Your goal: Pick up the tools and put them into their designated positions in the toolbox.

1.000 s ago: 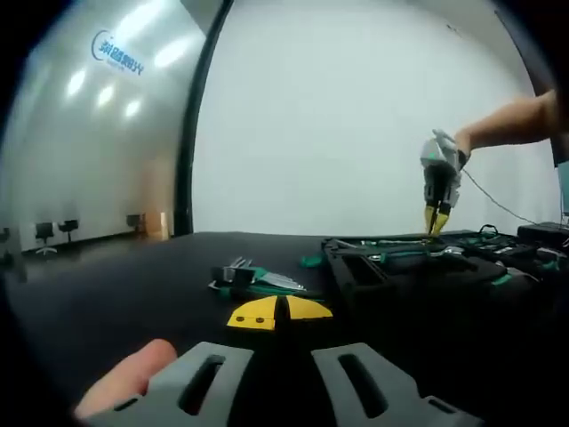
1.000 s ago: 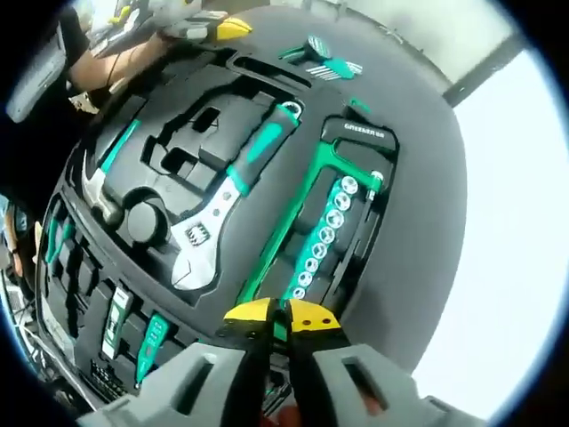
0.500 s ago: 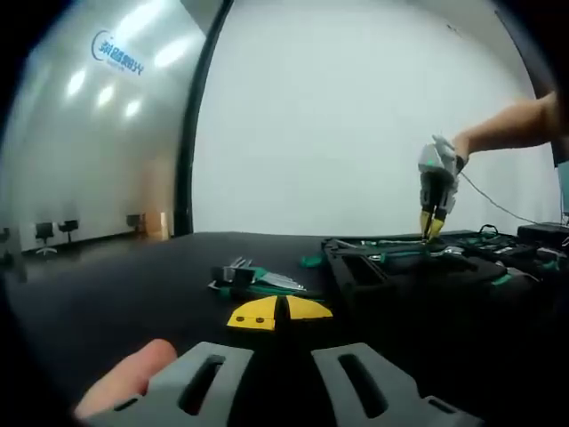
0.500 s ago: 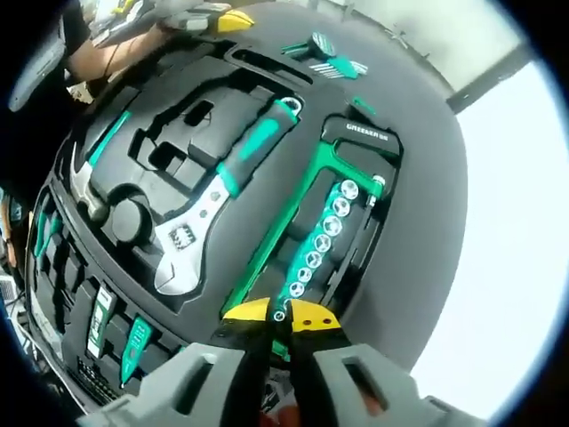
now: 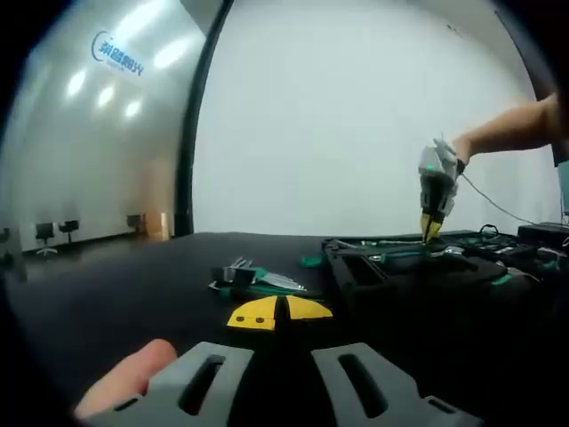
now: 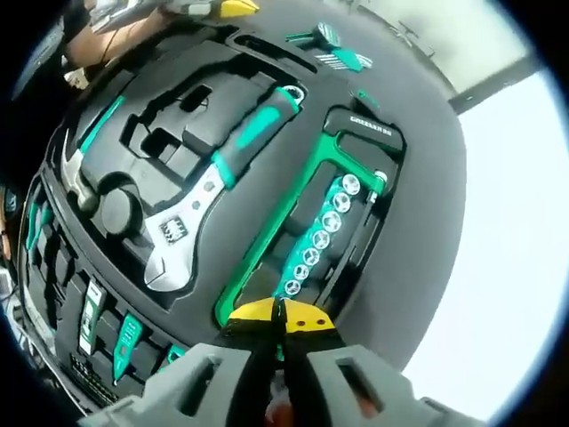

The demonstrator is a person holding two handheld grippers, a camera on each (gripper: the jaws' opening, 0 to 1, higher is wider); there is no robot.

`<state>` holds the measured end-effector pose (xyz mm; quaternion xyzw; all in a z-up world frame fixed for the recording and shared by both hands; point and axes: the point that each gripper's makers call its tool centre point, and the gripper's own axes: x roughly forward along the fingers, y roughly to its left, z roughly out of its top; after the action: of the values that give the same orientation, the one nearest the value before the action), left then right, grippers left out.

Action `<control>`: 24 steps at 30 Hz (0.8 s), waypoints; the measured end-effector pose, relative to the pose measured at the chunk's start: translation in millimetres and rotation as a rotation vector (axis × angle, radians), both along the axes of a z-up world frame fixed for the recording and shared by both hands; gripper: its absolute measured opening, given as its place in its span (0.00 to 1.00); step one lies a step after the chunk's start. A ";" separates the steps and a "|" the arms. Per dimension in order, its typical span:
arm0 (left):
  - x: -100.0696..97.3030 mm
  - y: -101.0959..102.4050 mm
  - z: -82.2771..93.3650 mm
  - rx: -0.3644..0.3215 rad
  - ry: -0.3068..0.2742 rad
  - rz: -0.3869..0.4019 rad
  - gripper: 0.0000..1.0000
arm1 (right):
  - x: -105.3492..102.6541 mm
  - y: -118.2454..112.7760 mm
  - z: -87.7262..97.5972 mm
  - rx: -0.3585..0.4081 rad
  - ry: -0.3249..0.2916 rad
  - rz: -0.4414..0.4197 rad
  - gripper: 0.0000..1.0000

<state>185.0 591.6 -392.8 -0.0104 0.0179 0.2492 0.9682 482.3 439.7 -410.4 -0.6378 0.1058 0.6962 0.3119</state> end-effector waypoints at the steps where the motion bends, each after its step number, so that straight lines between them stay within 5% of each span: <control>1: -0.3 -0.7 0.1 0.000 0.000 0.000 0.04 | -0.8 0.0 -0.3 -0.001 -0.002 -0.005 0.00; 8: -0.6 -0.1 0.3 -0.001 -0.001 0.001 0.04 | -3.2 1.9 -5.5 -0.070 -0.082 -0.028 0.00; 11: 0.2 0.4 -0.7 -0.010 0.003 -0.004 0.05 | -3.2 -3.3 2.0 0.040 -0.045 -0.066 0.01; 12: 0.6 0.7 -1.2 -0.016 0.003 -0.008 0.05 | -3.0 -12.9 7.4 0.022 -0.056 -0.039 0.03; 17: 2.9 4.3 -4.0 -0.029 0.009 -0.012 0.05 | -18.4 1.1 80.8 0.460 0.112 -0.238 0.06; 19: 3.5 4.6 -4.7 -0.034 0.011 -0.013 0.05 | -26.5 0.9 130.3 0.674 0.191 -0.325 0.06; 20: 3.8 4.8 -5.1 -0.038 0.012 -0.015 0.05 | -31.7 -1.6 158.6 0.793 0.266 -0.416 0.06; 22: 3.2 4.4 -5.8 -0.047 0.013 -0.015 0.05 | -51.1 -17.1 212.3 1.002 0.515 -0.660 0.06; 24: 2.8 4.3 -6.1 -0.053 0.015 -0.014 0.05 | -77.1 -54.0 268.3 1.225 0.694 -0.810 0.06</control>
<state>187.8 595.8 -398.9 -0.0339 0.0319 0.2422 0.9691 405.3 385.7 -142.1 -0.0140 0.0194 0.6215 0.7830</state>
